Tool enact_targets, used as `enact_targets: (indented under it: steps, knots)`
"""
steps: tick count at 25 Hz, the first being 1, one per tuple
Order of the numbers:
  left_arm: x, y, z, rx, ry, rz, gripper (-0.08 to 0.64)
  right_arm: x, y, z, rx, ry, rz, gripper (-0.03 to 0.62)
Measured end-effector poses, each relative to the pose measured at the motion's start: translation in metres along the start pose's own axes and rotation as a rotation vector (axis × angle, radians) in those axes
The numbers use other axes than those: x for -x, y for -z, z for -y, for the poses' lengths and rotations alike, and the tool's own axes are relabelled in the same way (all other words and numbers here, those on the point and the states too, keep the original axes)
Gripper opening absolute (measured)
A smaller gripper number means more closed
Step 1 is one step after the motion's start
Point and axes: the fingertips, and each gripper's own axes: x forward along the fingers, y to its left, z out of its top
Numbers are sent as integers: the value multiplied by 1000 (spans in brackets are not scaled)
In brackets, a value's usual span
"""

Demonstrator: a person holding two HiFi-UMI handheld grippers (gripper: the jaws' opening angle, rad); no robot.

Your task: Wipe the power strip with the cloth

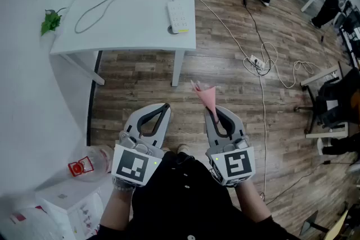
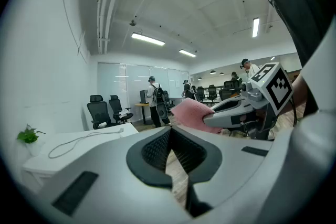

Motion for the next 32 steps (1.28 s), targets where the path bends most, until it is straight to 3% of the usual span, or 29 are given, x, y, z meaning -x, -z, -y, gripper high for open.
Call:
enact_targets:
  steps: [18, 32]
  knots:
    - [5, 1, -8, -7, -4, 7, 11, -3, -1, -1, -41, 6, 28, 57]
    - [35, 4, -32, -9, -2, 34, 11, -9, -15, -31, 4, 43, 29, 57]
